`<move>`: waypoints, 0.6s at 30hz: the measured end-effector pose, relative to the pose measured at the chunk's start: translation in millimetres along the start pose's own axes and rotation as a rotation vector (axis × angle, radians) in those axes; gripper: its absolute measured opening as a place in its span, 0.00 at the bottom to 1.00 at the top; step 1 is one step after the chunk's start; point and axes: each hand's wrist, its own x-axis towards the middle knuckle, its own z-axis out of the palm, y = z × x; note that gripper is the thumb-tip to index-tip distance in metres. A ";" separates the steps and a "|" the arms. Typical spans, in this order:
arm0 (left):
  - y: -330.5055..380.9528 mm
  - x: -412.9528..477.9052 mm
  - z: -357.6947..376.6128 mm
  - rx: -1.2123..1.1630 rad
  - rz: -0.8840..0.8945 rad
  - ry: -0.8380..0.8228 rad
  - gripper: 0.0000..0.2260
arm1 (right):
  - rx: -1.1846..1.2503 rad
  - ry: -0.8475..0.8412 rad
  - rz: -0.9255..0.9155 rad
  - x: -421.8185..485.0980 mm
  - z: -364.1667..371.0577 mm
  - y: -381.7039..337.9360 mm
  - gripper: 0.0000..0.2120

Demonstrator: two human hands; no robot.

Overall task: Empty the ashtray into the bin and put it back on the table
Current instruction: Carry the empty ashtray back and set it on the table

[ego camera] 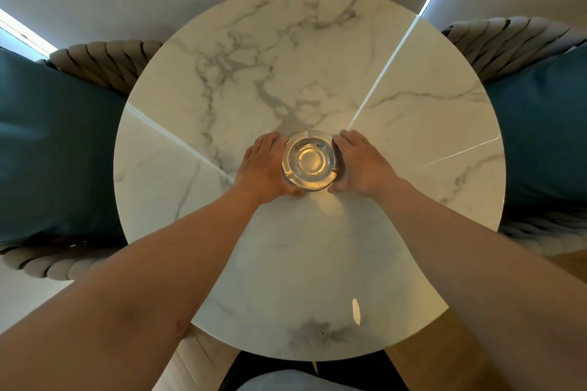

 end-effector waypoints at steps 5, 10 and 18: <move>-1.7 1.6 -1.1 0.000 0.014 0.011 0.50 | -0.004 0.021 0.022 -0.6 1.9 -2.8 0.44; -7.1 4.4 -6.4 0.025 0.040 -0.024 0.50 | -0.012 0.052 0.059 -2.8 7.6 -9.3 0.46; -9.5 6.8 -7.2 0.031 0.058 -0.021 0.49 | -0.020 0.080 0.058 -1.4 9.3 -9.5 0.44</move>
